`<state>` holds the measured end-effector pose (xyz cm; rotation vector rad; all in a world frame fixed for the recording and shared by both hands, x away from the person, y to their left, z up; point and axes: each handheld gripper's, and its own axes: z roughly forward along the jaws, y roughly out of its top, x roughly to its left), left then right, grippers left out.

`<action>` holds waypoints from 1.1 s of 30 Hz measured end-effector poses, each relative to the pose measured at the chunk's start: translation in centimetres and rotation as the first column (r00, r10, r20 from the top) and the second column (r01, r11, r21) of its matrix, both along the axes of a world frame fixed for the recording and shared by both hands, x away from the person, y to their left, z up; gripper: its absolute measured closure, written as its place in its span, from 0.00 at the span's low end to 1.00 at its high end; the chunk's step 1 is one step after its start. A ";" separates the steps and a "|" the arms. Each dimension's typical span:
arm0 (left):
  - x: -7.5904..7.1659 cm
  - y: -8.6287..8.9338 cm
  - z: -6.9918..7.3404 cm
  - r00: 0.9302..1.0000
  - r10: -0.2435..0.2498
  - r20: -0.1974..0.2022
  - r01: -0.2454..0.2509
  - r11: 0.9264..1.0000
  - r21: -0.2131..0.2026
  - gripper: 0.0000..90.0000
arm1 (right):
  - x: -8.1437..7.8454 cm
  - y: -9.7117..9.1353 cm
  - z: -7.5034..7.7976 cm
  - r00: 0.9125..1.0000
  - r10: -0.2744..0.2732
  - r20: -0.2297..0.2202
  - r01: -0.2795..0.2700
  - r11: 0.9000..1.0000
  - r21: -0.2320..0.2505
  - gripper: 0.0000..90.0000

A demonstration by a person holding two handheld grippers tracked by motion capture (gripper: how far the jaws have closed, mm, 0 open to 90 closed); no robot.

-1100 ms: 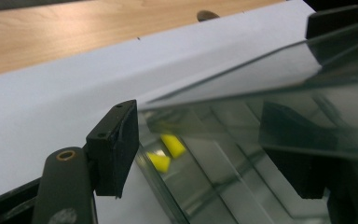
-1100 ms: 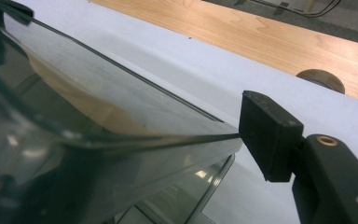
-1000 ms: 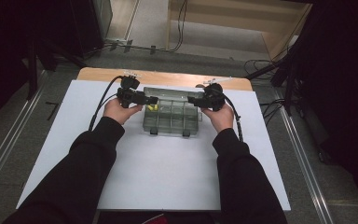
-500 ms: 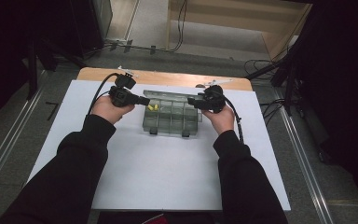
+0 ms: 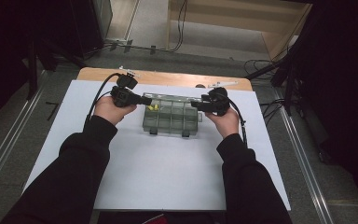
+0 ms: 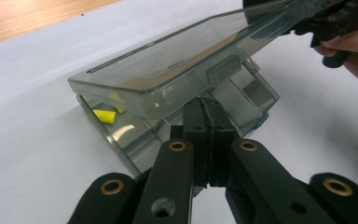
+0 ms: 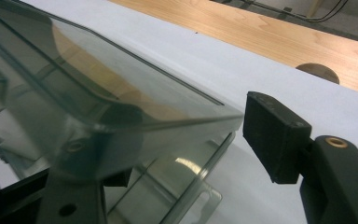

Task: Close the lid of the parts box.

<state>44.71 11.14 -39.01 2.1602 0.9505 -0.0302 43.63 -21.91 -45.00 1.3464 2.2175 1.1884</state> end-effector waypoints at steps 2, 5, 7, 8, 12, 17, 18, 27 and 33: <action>0.0 0.0 -0.1 1.000 -0.001 0.002 0.001 1.000 0.003 1.00 | -0.4 -0.4 0.1 1.000 -0.001 -0.005 0.001 1.000 0.017 0.40; -0.1 0.0 -0.3 1.000 0.000 0.004 0.000 1.000 -0.003 1.00 | -1.0 -0.9 0.3 1.000 -0.003 -0.012 0.003 0.999 0.034 0.40; -0.2 0.1 -0.4 1.000 -0.001 0.001 0.001 1.000 0.000 1.00 | -1.4 -1.2 0.4 1.000 0.000 -0.029 0.001 0.999 0.036 0.40; -0.3 0.1 -0.5 1.000 -0.001 0.004 0.001 1.000 0.002 1.00 | -1.6 -1.3 0.4 0.999 0.001 -0.034 0.001 0.999 0.039 0.40; -0.6 0.4 -0.6 1.000 0.001 0.009 -0.001 1.000 0.000 1.00 | -2.5 -1.9 0.5 0.998 0.016 -0.054 -0.013 0.999 0.044 0.44; -1.0 0.9 -0.9 1.000 0.000 0.016 0.000 1.000 -0.002 1.00 | -3.6 -2.8 0.7 0.993 0.051 -0.111 -0.043 0.996 0.074 0.70; -1.0 1.0 -1.0 1.000 0.001 0.009 -0.001 1.000 -0.009 1.00 | -3.9 -2.9 0.8 0.992 0.050 -0.118 -0.040 0.996 0.085 0.76; -1.7 1.6 -1.6 1.000 -0.009 0.002 0.009 1.000 -0.019 1.00 | -3.9 -4.1 2.6 0.988 0.051 -0.149 -0.040 0.996 0.074 0.97; -2.5 1.6 -1.5 0.999 -0.043 -0.014 0.043 0.999 0.004 1.00 | -3.6 -3.5 4.0 0.990 0.056 -0.130 -0.045 0.995 0.087 0.97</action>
